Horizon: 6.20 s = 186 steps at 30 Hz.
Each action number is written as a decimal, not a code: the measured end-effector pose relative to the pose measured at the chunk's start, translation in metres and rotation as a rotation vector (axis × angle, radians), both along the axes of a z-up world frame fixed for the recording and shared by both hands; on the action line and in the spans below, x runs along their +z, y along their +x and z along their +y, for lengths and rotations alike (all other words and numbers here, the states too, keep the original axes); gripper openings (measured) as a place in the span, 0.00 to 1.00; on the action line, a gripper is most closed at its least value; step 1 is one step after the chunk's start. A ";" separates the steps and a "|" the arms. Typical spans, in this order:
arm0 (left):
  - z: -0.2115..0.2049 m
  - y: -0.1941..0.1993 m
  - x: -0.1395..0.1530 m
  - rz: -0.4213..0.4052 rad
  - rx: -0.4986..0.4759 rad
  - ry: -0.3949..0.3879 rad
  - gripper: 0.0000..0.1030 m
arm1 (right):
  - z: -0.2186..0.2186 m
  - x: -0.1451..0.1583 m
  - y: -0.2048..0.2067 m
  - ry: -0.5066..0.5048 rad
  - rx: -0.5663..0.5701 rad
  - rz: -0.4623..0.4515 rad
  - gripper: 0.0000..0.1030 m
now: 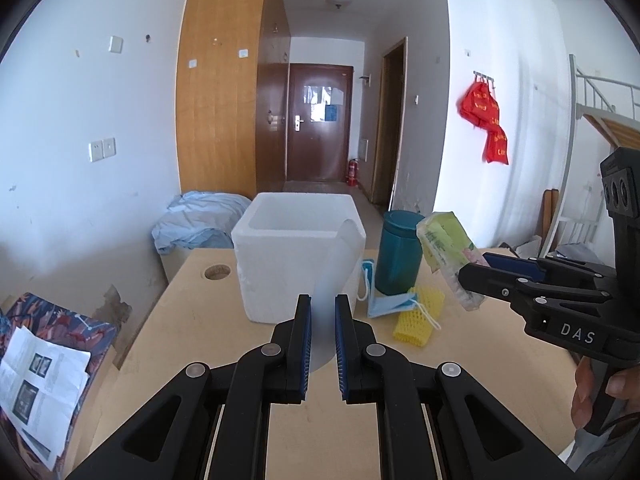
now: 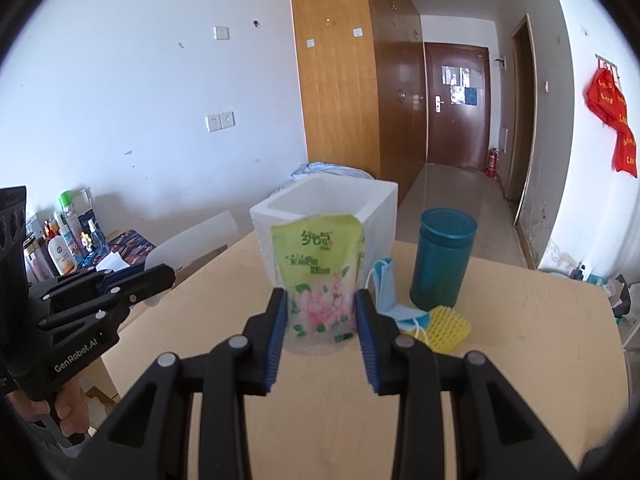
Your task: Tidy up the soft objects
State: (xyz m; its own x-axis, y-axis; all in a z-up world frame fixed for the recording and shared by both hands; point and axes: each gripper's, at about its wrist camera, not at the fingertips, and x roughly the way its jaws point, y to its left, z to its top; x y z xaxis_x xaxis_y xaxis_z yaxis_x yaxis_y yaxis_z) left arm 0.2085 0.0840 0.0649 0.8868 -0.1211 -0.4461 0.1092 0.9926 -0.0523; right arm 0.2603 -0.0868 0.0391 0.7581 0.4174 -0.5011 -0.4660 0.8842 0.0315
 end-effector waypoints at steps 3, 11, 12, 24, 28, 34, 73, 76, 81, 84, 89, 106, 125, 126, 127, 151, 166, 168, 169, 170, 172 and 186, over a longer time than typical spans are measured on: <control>0.002 0.010 0.003 -0.004 0.011 0.003 0.11 | 0.002 0.004 0.009 0.001 -0.003 0.001 0.37; 0.004 0.040 0.010 -0.009 0.039 0.007 0.11 | 0.009 0.014 0.036 0.000 -0.012 -0.005 0.37; 0.004 0.044 0.010 -0.010 0.042 0.009 0.11 | 0.011 0.016 0.041 -0.003 -0.011 -0.013 0.37; 0.010 0.098 0.022 -0.007 0.105 0.019 0.11 | 0.031 0.023 0.086 -0.019 0.007 -0.025 0.37; 0.015 0.116 0.025 -0.006 0.110 0.018 0.11 | 0.032 0.022 0.103 -0.014 0.002 -0.020 0.37; 0.015 0.146 0.028 0.007 0.112 0.013 0.11 | 0.029 0.022 0.132 0.002 -0.016 -0.004 0.37; 0.022 0.221 0.012 0.046 0.147 0.033 0.32 | 0.056 0.008 0.191 -0.032 0.017 0.052 0.38; 0.019 0.219 0.014 0.036 0.161 0.047 0.61 | 0.057 0.008 0.194 -0.031 0.019 0.055 0.38; 0.019 0.216 0.018 0.021 0.179 0.054 0.62 | 0.058 0.006 0.197 -0.033 0.018 0.061 0.38; 0.020 0.215 0.018 0.019 0.193 0.058 0.63 | 0.061 0.005 0.199 -0.034 0.020 0.066 0.38; 0.022 0.218 0.017 0.031 0.210 0.052 0.63 | 0.062 0.005 0.200 -0.033 0.021 0.061 0.38; 0.026 0.214 0.018 0.035 0.216 0.033 0.63 | 0.060 0.004 0.197 -0.009 0.017 0.062 0.54; 0.026 0.168 0.027 -0.009 0.219 0.018 0.79 | 0.038 0.021 0.159 0.018 -0.016 0.030 0.73; 0.026 0.165 0.026 0.000 0.212 0.008 0.80 | 0.037 0.021 0.156 0.013 -0.022 0.030 0.73; 0.025 0.161 0.025 0.008 0.201 -0.001 0.80 | 0.035 0.021 0.154 0.011 -0.028 0.032 0.73; -0.015 0.019 0.027 -0.068 0.142 0.008 0.95 | -0.006 0.022 0.026 0.057 -0.069 -0.014 0.80; -0.045 -0.062 0.013 -0.092 0.074 0.000 0.96 | -0.055 0.002 -0.065 0.111 -0.161 -0.058 0.86; -0.049 -0.074 0.012 -0.106 0.065 0.004 0.96 | -0.057 0.001 -0.073 0.109 -0.164 -0.060 0.86; -0.051 -0.079 0.012 -0.111 0.062 0.003 0.96 | -0.057 0.001 -0.077 0.105 -0.169 -0.065 0.86; -0.052 -0.086 0.010 -0.115 0.058 -0.001 0.97 | -0.058 0.000 -0.081 0.104 -0.172 -0.068 0.86; -0.056 -0.095 0.006 -0.112 0.040 -0.001 0.97 | -0.060 -0.002 -0.089 0.097 -0.182 -0.070 0.86; -0.089 -0.093 -0.020 -0.084 -0.080 0.032 0.97 | -0.093 -0.023 -0.098 0.085 -0.277 -0.050 0.86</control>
